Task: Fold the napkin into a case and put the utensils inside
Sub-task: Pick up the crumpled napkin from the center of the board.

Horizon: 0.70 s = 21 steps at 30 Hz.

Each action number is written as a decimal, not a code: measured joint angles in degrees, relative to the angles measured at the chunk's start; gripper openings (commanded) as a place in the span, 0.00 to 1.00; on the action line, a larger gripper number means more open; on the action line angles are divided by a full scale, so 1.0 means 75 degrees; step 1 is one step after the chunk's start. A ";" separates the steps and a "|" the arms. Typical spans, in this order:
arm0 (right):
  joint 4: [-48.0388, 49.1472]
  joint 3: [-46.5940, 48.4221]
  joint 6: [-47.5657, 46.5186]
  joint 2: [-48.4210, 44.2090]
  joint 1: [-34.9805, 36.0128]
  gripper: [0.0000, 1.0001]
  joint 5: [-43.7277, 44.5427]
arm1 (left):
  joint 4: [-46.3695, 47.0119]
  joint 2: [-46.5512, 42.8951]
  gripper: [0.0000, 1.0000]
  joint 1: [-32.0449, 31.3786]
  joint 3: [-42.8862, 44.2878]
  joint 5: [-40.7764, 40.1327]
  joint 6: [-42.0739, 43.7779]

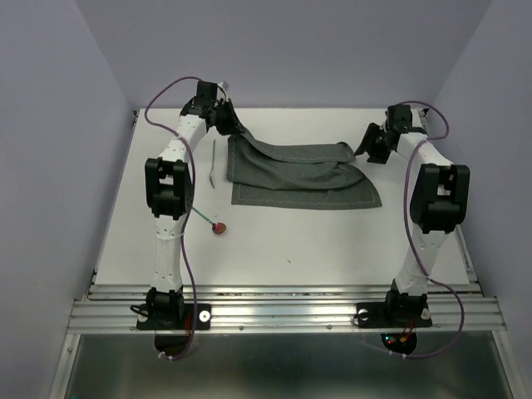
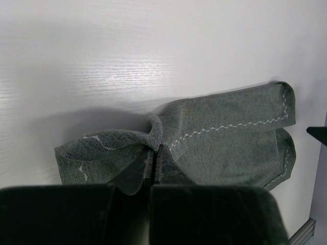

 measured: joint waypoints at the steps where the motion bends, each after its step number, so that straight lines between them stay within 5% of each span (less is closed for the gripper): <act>1: 0.0029 0.0248 0.0038 0.0122 0.0044 0.58 -0.0012 | 0.0000 0.0000 0.00 -0.0003 0.0000 0.0012 0.0000; 11: -0.0067 0.2326 0.0029 0.1918 0.0181 0.50 -0.0618 | -0.0006 0.0000 0.00 -0.0015 0.0000 0.0070 0.0003; 18: -0.0376 0.2369 0.0087 0.2218 0.0181 0.01 -0.0944 | -0.0009 0.0000 0.00 -0.0029 0.0000 0.0085 0.0003; 21: -0.0347 0.2317 0.0172 0.2177 0.0181 0.01 -0.0909 | -0.0017 0.0000 0.00 -0.0029 0.0000 0.0085 0.0006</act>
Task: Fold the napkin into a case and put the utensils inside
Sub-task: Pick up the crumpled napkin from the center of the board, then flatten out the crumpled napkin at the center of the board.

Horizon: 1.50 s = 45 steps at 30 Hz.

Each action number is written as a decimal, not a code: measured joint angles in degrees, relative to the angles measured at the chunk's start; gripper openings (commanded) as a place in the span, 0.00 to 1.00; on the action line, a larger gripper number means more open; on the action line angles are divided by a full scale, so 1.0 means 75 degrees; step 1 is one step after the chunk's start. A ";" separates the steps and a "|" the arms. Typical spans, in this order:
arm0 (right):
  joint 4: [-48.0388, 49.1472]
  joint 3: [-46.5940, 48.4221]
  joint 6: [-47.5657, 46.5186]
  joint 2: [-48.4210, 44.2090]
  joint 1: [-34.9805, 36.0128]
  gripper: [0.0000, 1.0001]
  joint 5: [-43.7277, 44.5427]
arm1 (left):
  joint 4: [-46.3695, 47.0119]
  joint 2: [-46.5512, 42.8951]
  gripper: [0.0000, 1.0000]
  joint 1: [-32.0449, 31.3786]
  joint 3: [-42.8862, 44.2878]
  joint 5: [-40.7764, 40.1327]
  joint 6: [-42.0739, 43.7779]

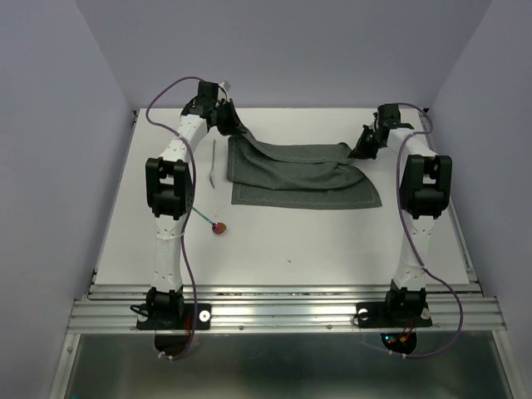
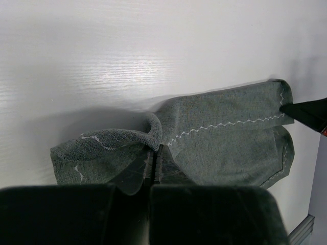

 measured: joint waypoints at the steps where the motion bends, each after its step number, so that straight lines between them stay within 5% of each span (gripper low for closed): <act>1: 0.0009 -0.0105 0.0047 -0.0073 0.0000 0.01 0.0052 | -0.0009 0.0000 0.00 0.0000 0.0000 0.0000 0.0003; 12: 0.0428 -0.1288 0.1364 -0.3159 -0.0758 0.01 -0.0119 | -0.0504 -0.0303 0.00 0.0029 0.0405 0.0012 0.0032; 21: 0.1110 -0.2900 0.2524 -0.5951 -0.1696 0.01 -0.1177 | -0.0449 -0.2696 0.00 -0.0038 0.0487 0.0431 -0.0009; 30: 0.1163 -0.4978 0.2853 -0.6557 -0.1597 0.01 -0.1661 | -0.0321 -0.3631 0.00 -0.0079 -0.0012 0.0647 0.0006; 45: 0.0889 -0.2538 0.3042 -0.8038 -0.1612 0.01 -0.0350 | -0.0828 -0.4453 0.00 -0.0085 -0.0353 0.0446 0.0277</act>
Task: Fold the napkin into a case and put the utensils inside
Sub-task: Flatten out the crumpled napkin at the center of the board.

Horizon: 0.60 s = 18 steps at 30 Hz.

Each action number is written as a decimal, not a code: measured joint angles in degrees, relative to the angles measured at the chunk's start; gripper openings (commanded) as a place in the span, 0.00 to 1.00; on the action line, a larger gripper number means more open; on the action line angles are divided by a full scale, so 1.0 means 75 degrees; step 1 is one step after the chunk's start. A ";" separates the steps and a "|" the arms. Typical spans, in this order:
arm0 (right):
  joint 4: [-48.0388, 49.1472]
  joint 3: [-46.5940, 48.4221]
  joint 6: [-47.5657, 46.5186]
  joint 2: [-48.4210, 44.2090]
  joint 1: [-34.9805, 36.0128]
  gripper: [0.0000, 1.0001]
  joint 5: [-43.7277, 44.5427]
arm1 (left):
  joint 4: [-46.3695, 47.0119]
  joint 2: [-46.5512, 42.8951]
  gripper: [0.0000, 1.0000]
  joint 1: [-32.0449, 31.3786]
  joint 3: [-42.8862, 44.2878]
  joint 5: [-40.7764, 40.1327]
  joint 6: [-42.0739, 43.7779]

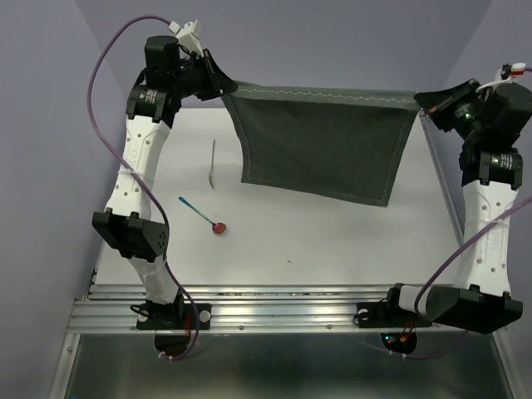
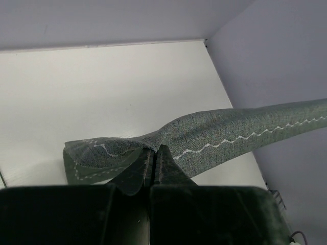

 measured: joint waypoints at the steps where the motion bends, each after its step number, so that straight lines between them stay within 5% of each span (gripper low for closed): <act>1: -0.0047 0.0268 -0.0003 -0.0157 0.0000 0.01 0.0082 | -0.0058 -0.0242 0.00 -0.0012 0.0000 0.0017 0.0038; 18: -0.0933 0.2090 -0.0271 -0.2451 0.0015 0.01 0.1192 | -0.0274 -0.3987 0.00 -0.0085 0.0353 0.0283 0.0484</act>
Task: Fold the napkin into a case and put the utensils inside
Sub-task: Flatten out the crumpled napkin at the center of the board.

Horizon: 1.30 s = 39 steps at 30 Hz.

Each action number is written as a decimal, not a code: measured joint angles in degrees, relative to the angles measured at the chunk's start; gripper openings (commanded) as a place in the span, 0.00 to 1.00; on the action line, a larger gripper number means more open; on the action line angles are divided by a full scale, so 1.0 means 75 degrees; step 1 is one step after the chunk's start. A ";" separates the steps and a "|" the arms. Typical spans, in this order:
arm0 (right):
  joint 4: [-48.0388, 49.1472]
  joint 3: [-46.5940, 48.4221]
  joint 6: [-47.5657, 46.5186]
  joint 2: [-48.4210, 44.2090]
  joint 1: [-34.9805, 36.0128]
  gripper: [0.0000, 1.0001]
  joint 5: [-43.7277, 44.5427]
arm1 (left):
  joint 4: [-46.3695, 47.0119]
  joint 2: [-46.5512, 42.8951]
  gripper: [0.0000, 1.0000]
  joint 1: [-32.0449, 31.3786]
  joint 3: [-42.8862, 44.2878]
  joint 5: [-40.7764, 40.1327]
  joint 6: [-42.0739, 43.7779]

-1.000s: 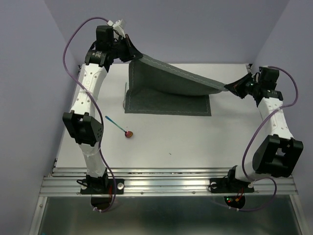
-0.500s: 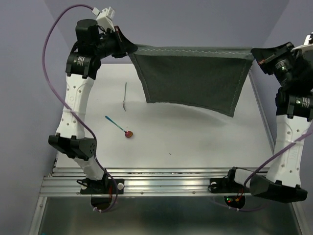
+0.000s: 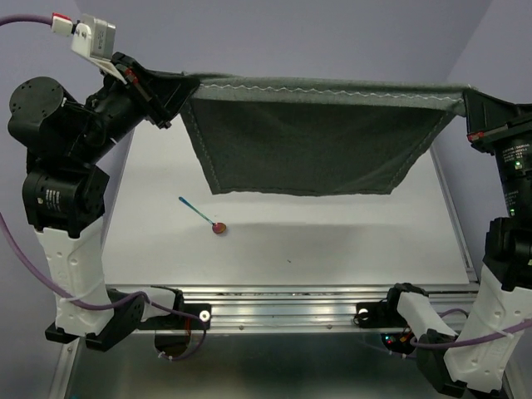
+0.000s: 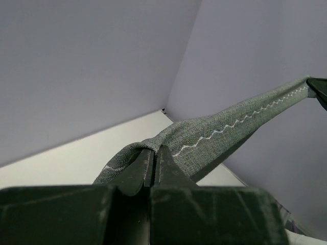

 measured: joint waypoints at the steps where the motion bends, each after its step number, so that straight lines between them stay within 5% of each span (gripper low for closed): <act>1: -0.0015 0.0000 0.0000 -0.0058 0.0000 0.01 0.0017 | -0.0015 -0.0047 0.00 0.0000 -0.0009 0.0009 0.0009; 11: 0.0015 -0.0833 -0.0082 0.0484 0.0003 0.01 -0.0041 | 0.0519 0.0163 0.00 -0.0006 -0.1888 0.0096 -0.0012; 23: 0.0962 -0.3485 -0.0192 0.3156 0.0055 0.01 -0.0187 | 0.1655 0.3112 0.00 -0.0067 -0.3538 0.0338 -0.0105; 30: 0.2122 -0.3503 -0.0277 0.5450 0.0055 0.01 -0.0373 | 0.1906 0.5403 0.00 -0.0111 -0.2868 0.0321 -0.0067; 39: 0.2818 -0.1612 -0.0280 0.8749 0.0047 0.01 -0.0819 | 0.1448 0.8606 0.00 -0.0108 0.0361 0.0152 0.0073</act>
